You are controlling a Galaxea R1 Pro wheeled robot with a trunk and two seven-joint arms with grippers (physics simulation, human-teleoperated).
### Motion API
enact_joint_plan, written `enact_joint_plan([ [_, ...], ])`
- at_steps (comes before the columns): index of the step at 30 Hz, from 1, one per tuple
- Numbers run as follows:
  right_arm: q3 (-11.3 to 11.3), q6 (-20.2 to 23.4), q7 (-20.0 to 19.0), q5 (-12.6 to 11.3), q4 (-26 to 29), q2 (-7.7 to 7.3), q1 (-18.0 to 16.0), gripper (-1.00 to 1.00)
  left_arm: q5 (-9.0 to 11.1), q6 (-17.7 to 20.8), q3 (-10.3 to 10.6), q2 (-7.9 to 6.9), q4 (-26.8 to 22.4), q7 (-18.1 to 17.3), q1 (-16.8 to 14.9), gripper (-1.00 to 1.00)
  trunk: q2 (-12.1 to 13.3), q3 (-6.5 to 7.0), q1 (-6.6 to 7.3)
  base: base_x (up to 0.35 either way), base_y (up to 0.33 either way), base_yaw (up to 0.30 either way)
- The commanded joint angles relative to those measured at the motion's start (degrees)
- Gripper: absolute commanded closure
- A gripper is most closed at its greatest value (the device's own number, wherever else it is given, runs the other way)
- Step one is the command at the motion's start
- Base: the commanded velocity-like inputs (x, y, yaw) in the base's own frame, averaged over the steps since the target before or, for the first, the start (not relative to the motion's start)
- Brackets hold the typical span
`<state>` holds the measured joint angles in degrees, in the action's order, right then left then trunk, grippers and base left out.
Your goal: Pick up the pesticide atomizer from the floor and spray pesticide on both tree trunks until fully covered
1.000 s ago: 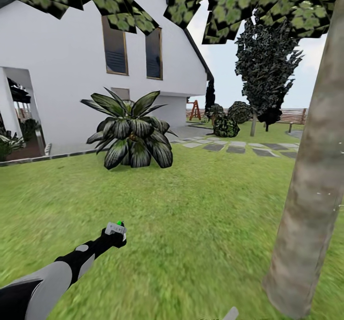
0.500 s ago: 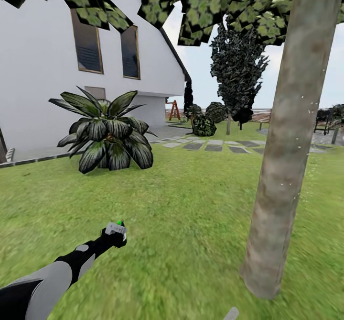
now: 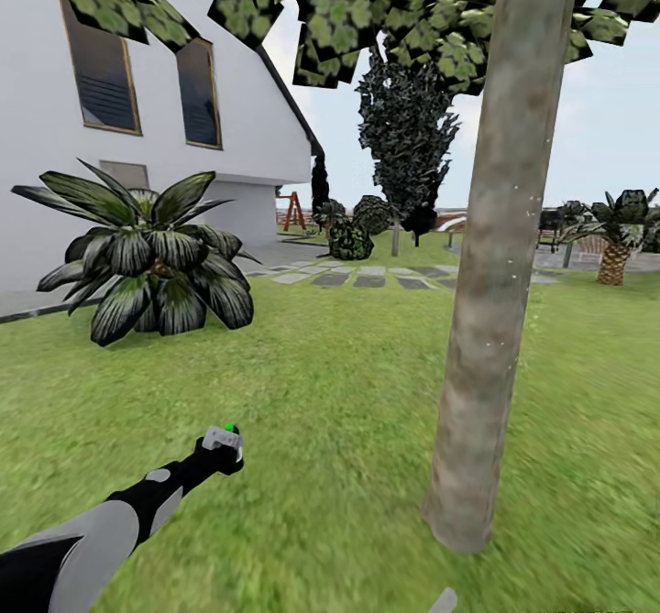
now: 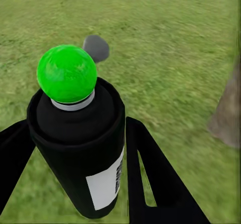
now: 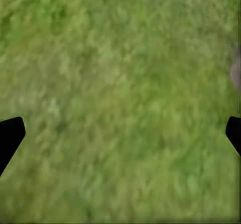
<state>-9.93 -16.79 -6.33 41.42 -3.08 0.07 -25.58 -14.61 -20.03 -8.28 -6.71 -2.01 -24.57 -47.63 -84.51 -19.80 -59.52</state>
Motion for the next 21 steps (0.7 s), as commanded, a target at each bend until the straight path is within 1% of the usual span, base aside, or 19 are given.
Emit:
enact_joint_plan([
  [1, 0.0, 0.0, 0.0, 0.0, 0.0, 0.01, 0.0, -1.00, 0.0, 0.0, -0.1, 0.01, 0.0, 0.1, 0.0, 1.00, 0.0, -0.02, 0.00, 0.303, 0.064, -0.300],
  [7, 0.0, 0.0, 0.0, 0.0, 0.0, 0.02, 0.0, -1.00, 0.0, 0.0, -0.1, 0.01, 0.0, 0.0, 0.0, 1.00, 0.0, -0.13, 0.00, 0.313, 0.079, -0.300],
  [10, 0.0, 0.0, 0.0, 0.0, 0.0, -0.04, 0.0, -1.00, 0.0, 0.0, -0.1, 0.02, 0.0, 0.1, 0.0, 1.00, 0.0, -0.19, 0.00, 0.232, 0.071, -0.300],
  [14, 0.0, 0.0, 0.0, 0.0, 0.0, -0.02, 0.0, -1.00, 0.0, 0.0, -0.1, 0.02, 0.0, 0.1, 0.0, 1.00, 0.0, -0.28, 0.00, 0.071, 0.019, -0.300],
  [21, 0.0, 0.0, 0.0, 0.0, 0.0, -0.02, 0.0, -1.00, 0.0, 0.0, -0.1, 0.03, 0.1, 0.1, 0.0, 1.00, 0.0, -0.42, 0.00, 0.009, 0.002, -0.300],
])
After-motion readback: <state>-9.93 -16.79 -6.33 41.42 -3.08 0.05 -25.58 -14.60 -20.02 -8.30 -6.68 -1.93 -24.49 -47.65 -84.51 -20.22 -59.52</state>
